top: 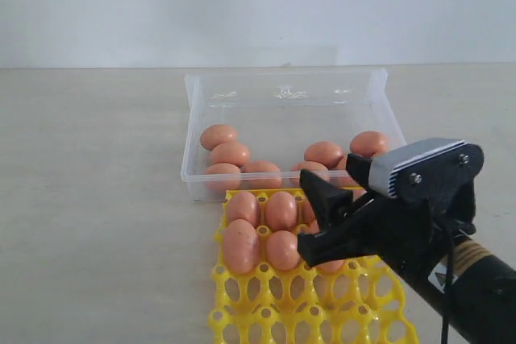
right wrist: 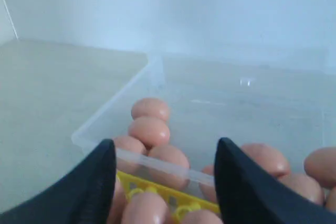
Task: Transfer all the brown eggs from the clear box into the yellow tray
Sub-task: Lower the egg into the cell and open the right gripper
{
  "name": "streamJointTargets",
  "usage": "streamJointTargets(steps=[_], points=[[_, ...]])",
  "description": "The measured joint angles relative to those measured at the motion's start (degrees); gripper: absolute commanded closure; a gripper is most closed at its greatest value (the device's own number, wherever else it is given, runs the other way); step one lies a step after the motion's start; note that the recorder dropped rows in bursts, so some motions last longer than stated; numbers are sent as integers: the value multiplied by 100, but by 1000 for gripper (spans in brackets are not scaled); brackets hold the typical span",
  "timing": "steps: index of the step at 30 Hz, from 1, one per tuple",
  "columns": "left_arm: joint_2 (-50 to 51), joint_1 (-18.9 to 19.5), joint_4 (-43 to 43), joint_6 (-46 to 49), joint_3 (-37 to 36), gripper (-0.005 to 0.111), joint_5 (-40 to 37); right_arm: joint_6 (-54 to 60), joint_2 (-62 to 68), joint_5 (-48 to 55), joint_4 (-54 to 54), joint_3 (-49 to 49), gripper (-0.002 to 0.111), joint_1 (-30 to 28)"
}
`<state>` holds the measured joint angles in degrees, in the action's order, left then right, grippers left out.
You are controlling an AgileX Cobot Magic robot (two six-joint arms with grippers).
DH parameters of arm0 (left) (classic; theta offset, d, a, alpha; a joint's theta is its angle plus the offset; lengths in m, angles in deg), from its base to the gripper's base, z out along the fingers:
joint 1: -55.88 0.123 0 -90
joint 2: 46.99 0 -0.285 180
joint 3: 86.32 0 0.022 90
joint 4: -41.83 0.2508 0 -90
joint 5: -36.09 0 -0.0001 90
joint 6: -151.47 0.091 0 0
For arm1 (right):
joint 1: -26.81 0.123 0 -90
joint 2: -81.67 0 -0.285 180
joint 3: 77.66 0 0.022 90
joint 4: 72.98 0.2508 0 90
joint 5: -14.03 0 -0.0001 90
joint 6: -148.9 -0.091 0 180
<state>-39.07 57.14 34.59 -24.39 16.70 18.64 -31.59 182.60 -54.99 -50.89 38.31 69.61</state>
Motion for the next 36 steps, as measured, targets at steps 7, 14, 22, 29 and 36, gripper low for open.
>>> streamJointTargets(steps=[7,14,22,29,36], points=[[0,0,0,0,0,103,0,-381,-1328,4250,-63,20,109,0],[0,0,0,0,0,103,0,-43,-452,3508,277,20,109,0],[0,0,0,0,0,103,0,-341,188,2930,254,20,109,8],[0,0,0,0,0,103,0,-444,-145,2967,196,20,109,8],[0,0,0,0,0,103,0,435,-1310,1532,550,87,109,8]])
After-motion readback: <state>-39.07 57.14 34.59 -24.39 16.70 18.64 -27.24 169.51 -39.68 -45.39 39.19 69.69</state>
